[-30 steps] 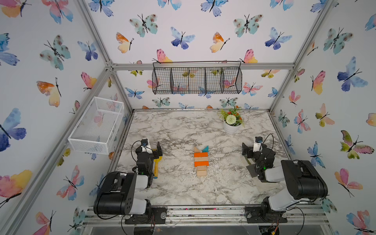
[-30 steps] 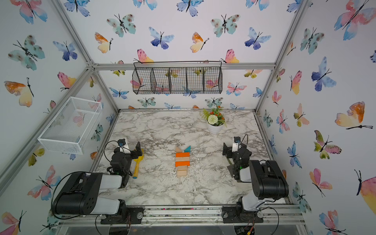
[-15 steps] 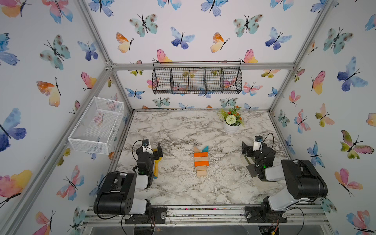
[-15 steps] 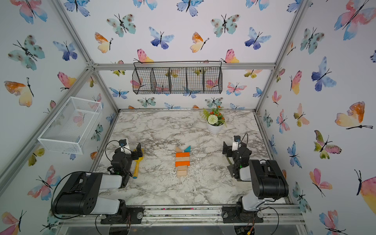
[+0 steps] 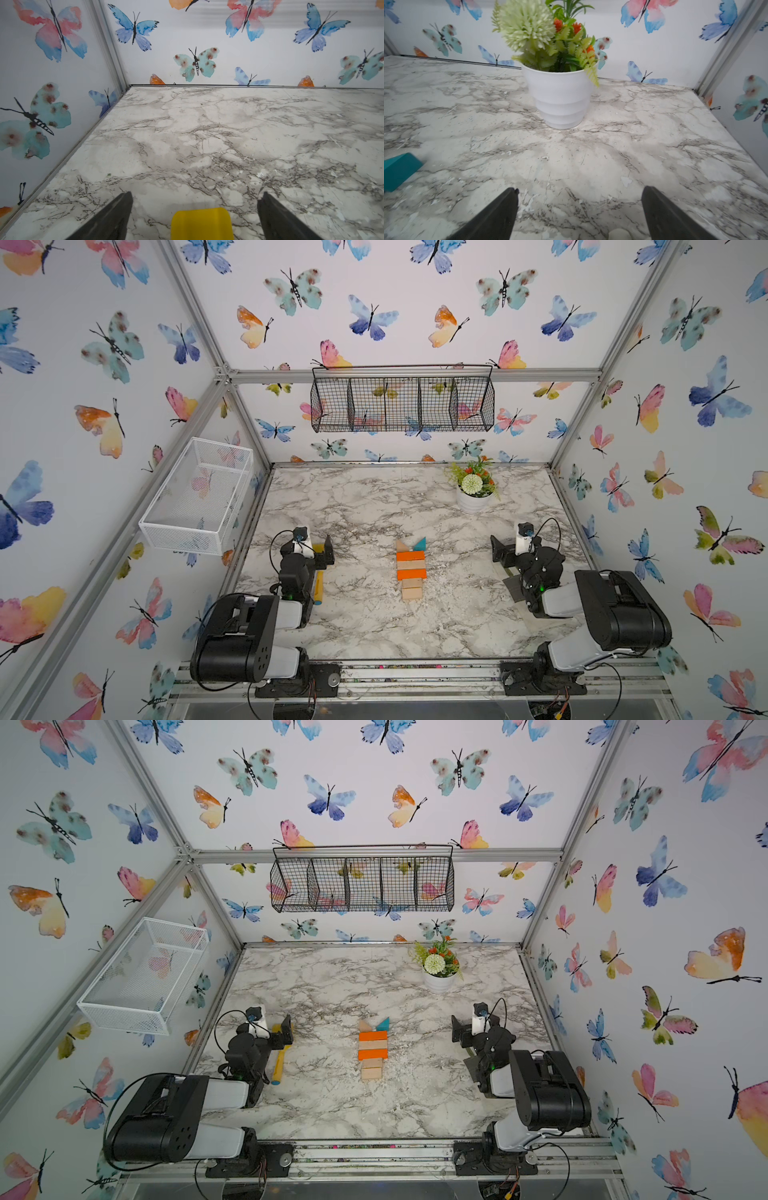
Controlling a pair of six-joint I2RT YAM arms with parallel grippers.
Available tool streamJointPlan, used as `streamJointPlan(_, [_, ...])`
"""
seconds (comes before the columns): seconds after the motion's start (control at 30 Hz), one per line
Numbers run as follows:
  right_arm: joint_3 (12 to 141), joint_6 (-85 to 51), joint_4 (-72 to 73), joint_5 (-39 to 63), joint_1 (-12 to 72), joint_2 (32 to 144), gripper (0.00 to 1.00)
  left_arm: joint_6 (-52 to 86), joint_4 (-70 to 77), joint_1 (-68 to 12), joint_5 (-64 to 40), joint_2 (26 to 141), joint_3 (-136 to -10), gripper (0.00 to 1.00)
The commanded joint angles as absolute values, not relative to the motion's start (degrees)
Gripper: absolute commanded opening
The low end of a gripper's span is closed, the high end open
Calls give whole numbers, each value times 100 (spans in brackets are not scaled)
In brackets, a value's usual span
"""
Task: Assemble a carrot with building blocks
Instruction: Reset both arms
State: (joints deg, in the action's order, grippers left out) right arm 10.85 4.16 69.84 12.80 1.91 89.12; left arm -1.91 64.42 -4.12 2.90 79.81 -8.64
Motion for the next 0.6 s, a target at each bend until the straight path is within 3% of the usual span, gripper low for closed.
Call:
streamJointPlan(0.0, [1009,629,7404,1759,198,8837,98,-413,6708,-378,-157,7873,-782,99])
streamJointPlan(0.07, [1211,351,7141,1143,199,8911,98,-122,6671,-382,470,7922,-838,99])
streamJointPlan(0.13, [1621,-150,6617,39,198,9077,98,508,6529,-377,1922,7977,-946,98])
streamJointPlan(0.27, [1440,-258,6823,-325,198,8982,98,475,6512,-380,1850,7932,-921,98])
streamJointPlan(0.4, [1429,-257,6847,-317,194,8982,98,-61,6164,-391,678,8017,-1154,98])
streamJointPlan(0.57, [1419,-255,6851,-308,198,8984,98,0,6163,-356,713,8028,-1165,98])
